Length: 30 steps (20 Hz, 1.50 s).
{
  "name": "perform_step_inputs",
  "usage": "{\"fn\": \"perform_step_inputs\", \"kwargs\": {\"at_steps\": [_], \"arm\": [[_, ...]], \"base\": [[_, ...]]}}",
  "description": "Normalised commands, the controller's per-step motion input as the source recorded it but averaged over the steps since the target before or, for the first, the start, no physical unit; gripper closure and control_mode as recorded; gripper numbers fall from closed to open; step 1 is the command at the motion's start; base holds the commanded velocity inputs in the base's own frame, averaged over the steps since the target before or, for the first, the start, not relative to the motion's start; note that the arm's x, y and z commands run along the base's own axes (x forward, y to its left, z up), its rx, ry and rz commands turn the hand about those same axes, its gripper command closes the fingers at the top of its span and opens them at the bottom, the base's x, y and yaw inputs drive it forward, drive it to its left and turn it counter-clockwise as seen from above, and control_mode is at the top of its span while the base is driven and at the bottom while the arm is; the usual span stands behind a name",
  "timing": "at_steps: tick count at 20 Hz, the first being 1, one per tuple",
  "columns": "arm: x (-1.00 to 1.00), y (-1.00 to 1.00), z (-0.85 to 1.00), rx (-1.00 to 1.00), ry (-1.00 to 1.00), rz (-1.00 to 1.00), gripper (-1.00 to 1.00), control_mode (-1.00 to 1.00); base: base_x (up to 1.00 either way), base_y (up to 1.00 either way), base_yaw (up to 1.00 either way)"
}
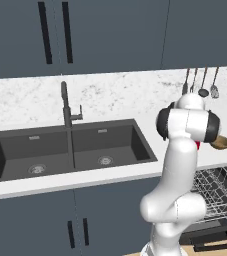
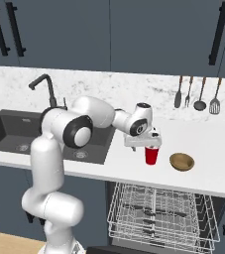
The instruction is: Pick up the cup and bowl from the counter, place them in the dishwasher, and close the dishwasher door.
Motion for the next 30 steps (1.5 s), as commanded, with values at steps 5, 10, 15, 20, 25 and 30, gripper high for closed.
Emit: {"fn": "perform_step_inputs", "kwargs": {"at_steps": [5,10,15,20,25,30], "arm": [[0.0,-0.2,-0.22,0.0,0.01,0.0,-1.0,-1.0],[0.0,-0.13,-0.2,0.0,0.01,0.0,1.0,-1.0],[-0.01,-0.06,-0.11,0.0,0.03,0.0,1.0,-1.0],[-0.23,0.0,0.0,0.0,0.08,0.0,1.0,-1.0],[-1.0,0.15,0.03,0.02,-0.24,-0.04,1.0,-1.0],[-1.0,0.16,0.22,0.01,-0.25,-0.06,1.0,-1.0]], "base": [[0.0,0.0,0.0],[0.0,0.0,0.0],[0.0,0.0,0.0],[0.0,0.0,0.0],[0.0,0.0,0.0],[0.0,0.0,0.0]]}}
